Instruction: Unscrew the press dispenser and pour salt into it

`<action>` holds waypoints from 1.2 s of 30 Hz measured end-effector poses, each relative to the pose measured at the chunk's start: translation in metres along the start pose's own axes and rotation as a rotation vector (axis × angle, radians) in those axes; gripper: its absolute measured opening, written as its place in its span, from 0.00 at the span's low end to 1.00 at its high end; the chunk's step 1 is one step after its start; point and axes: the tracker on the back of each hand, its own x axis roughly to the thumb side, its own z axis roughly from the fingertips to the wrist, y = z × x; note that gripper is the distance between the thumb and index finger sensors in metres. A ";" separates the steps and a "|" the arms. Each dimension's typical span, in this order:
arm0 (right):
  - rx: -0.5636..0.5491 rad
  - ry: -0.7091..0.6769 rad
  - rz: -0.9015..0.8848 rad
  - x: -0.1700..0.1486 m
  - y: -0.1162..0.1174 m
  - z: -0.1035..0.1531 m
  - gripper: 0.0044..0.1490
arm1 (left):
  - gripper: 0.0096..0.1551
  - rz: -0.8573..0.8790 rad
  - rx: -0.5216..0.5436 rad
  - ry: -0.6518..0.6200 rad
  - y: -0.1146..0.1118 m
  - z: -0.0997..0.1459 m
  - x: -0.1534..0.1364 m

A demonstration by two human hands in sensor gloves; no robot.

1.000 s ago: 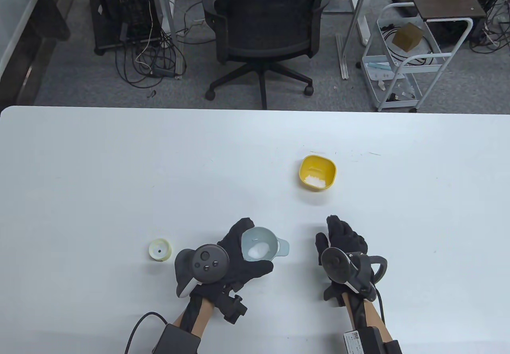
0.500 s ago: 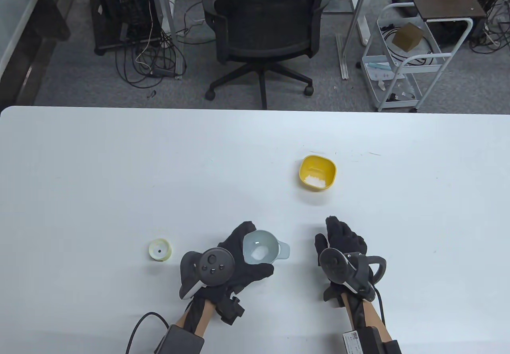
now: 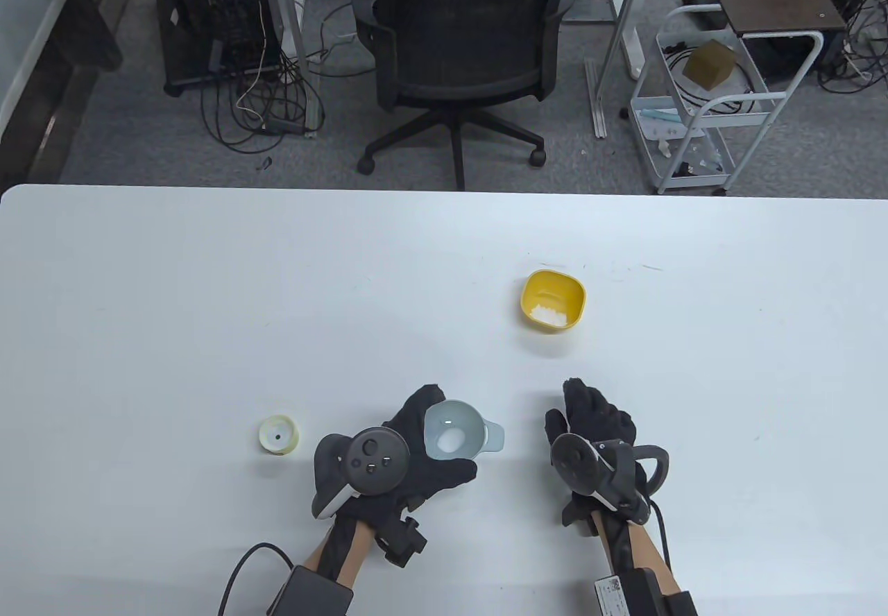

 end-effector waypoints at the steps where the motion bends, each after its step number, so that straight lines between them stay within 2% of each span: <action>1: 0.001 0.000 0.000 0.000 0.000 0.000 0.39 | 0.78 0.008 0.001 0.001 0.000 0.000 0.000; 36: 0.008 -0.015 0.024 0.001 0.001 0.000 0.39 | 0.78 0.036 0.060 -0.034 0.011 0.003 0.007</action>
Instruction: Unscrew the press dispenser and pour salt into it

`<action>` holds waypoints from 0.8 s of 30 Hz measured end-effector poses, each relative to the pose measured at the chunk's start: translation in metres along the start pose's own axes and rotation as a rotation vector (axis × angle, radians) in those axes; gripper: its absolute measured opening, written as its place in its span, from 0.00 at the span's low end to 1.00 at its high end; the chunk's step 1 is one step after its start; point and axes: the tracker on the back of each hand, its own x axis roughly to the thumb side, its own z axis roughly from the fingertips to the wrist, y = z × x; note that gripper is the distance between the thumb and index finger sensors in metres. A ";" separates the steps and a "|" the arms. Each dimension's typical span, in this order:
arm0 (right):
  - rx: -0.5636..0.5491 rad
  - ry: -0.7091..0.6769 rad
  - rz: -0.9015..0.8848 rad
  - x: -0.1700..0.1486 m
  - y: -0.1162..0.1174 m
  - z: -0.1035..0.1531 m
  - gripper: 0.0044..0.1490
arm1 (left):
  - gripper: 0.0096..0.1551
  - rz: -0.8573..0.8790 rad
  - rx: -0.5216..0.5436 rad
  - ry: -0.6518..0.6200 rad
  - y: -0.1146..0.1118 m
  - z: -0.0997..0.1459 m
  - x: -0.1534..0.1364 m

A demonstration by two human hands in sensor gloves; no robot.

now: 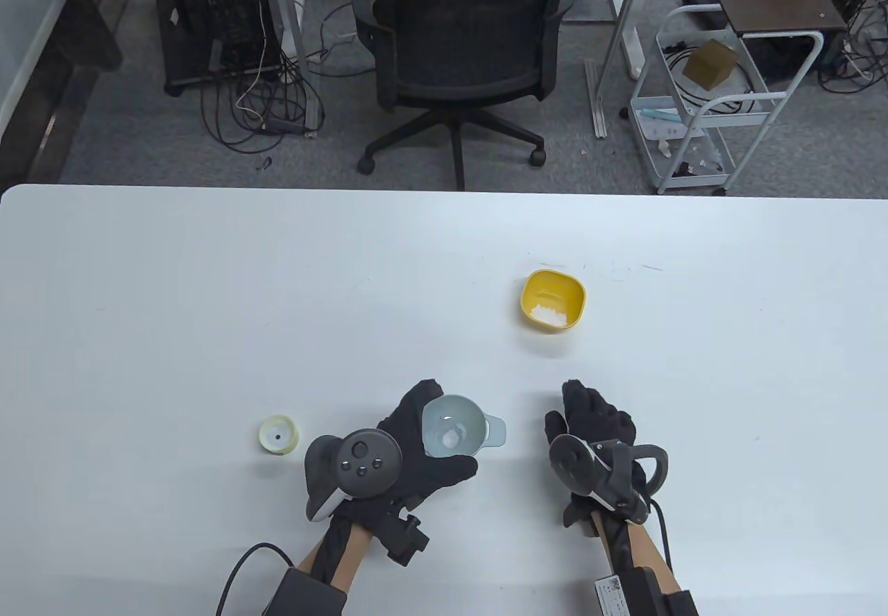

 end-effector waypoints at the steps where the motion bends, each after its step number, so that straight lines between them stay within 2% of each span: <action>1: 0.000 0.000 0.000 0.000 0.000 0.000 0.38 | 0.78 0.001 0.002 -0.001 0.000 0.000 0.000; 7: 0.008 -0.003 0.013 0.000 -0.001 0.000 0.39 | 0.78 -0.004 0.002 -0.001 -0.003 0.000 -0.002; 9: 0.014 -0.003 0.016 0.000 0.000 0.000 0.38 | 0.77 -0.098 -0.054 0.039 -0.020 -0.001 -0.010; 10: 0.013 -0.003 0.017 0.000 0.000 0.001 0.38 | 0.77 -0.143 -0.028 0.044 -0.016 0.004 -0.014; 11: 0.015 -0.002 0.016 0.000 0.000 0.001 0.39 | 0.77 -0.022 -0.023 0.036 -0.018 -0.001 -0.014; 12: 0.014 -0.001 0.016 0.000 0.000 0.001 0.39 | 0.77 -0.007 -0.051 0.066 -0.018 0.000 -0.013; 14: 0.013 -0.002 0.016 0.000 -0.001 0.001 0.39 | 0.77 -0.076 -0.054 0.044 -0.015 0.000 -0.013; 24: 0.010 -0.003 0.016 0.000 -0.001 0.001 0.39 | 0.78 -0.048 -0.044 0.051 -0.014 0.000 -0.008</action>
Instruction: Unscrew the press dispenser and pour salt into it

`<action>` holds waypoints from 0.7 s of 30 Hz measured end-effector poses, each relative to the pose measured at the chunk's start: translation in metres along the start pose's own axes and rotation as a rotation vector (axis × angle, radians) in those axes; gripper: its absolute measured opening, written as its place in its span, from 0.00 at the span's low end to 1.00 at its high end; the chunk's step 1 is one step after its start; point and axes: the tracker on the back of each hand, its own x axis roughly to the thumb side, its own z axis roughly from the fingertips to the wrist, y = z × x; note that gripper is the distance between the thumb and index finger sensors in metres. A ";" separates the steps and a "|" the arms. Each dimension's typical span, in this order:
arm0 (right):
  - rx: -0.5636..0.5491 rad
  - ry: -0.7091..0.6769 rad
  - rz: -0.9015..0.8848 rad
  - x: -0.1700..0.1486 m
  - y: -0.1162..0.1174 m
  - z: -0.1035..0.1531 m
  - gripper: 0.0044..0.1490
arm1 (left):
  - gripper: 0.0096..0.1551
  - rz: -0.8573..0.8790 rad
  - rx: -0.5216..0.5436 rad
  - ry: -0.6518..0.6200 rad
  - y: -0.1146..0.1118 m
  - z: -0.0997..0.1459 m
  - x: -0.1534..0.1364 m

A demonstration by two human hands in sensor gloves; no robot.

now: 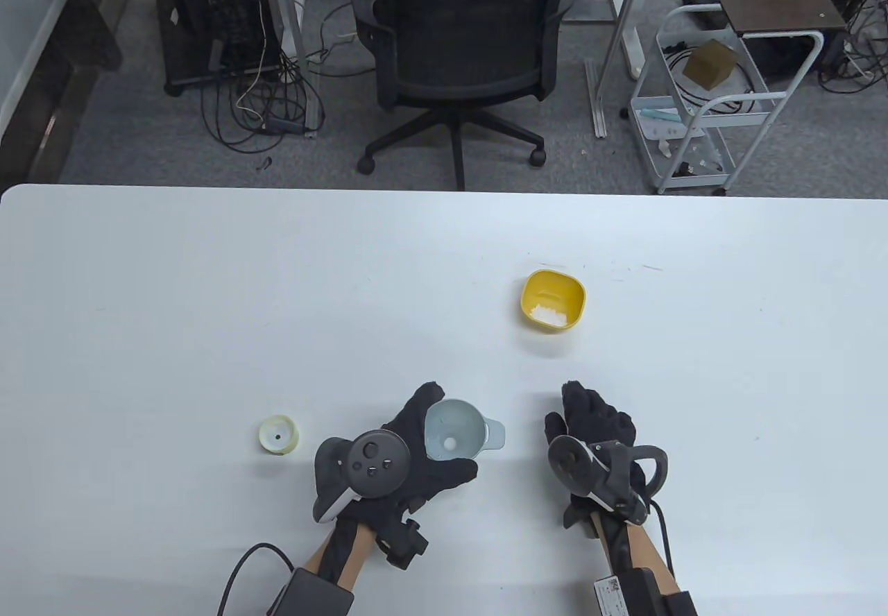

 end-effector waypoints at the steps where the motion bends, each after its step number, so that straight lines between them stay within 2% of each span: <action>1: -0.001 0.000 0.000 0.000 0.000 0.000 0.39 | 0.77 0.010 0.005 -0.005 0.002 0.000 0.001; 8: -0.001 0.001 0.001 0.000 0.000 0.000 0.39 | 0.75 0.045 0.023 -0.033 0.011 0.002 0.008; 21: -0.001 0.001 0.001 0.000 0.000 0.000 0.38 | 0.75 0.031 0.032 -0.048 0.013 0.003 0.013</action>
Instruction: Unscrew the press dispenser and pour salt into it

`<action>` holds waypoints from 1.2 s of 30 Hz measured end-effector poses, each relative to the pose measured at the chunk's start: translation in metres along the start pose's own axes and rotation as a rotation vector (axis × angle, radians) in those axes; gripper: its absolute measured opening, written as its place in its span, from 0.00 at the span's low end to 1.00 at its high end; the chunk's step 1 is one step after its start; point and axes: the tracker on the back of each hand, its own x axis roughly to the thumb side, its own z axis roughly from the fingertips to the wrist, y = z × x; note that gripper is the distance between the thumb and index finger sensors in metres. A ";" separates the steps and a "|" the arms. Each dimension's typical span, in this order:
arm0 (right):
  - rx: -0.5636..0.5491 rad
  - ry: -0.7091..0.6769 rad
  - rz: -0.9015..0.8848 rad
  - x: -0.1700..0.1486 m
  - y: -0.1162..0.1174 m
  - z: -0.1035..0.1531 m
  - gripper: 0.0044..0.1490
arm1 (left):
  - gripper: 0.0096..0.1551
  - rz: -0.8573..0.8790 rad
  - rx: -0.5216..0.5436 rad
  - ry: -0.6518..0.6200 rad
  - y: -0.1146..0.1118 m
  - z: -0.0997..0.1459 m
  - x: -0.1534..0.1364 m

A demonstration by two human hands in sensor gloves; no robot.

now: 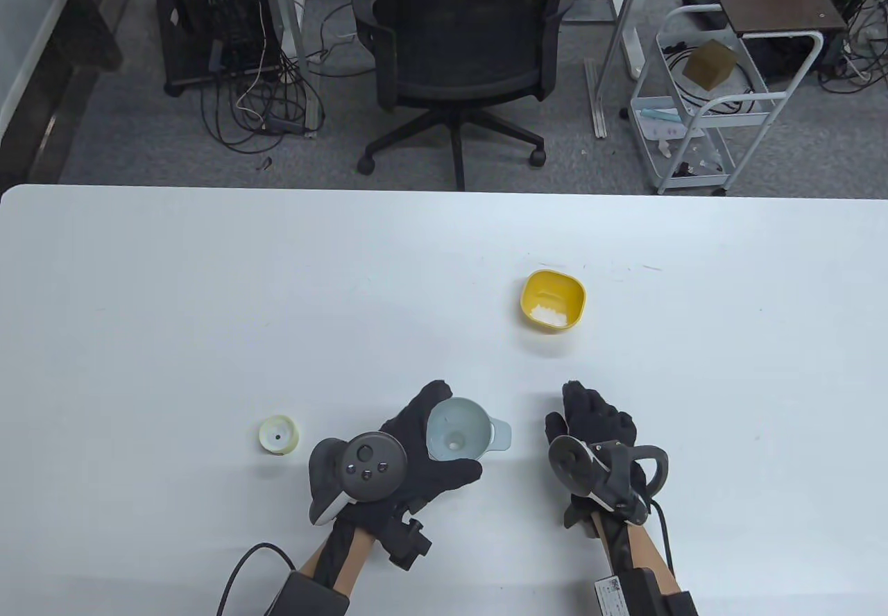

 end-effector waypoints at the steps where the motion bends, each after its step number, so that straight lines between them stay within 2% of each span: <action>1: 0.000 0.000 0.000 0.000 0.000 0.000 0.39 | 0.75 0.001 0.000 0.000 0.000 0.000 0.000; 22: 0.006 -0.004 0.006 0.000 0.000 0.000 0.38 | 0.75 0.025 0.026 0.005 0.003 0.000 -0.002; 23: 0.006 -0.004 0.006 0.000 0.000 0.000 0.38 | 0.75 0.015 0.022 0.005 -0.002 0.000 -0.004; 24: 0.005 -0.004 0.007 0.000 0.000 0.000 0.38 | 0.73 -0.081 -0.046 0.042 -0.017 -0.002 -0.008; 25: 0.005 -0.004 0.007 0.000 0.000 0.000 0.38 | 0.75 -0.181 -0.042 0.094 -0.014 0.004 -0.013; 26: 0.009 -0.004 0.007 0.000 0.000 0.000 0.39 | 0.75 -0.070 0.003 0.006 -0.013 -0.003 -0.010; 27: 0.009 -0.004 0.007 0.000 0.000 0.000 0.39 | 0.74 -0.038 -0.021 0.068 -0.014 -0.001 -0.009; 36: 0.009 -0.005 0.004 0.000 0.000 0.000 0.39 | 0.74 -0.063 -0.038 0.076 -0.007 -0.001 -0.010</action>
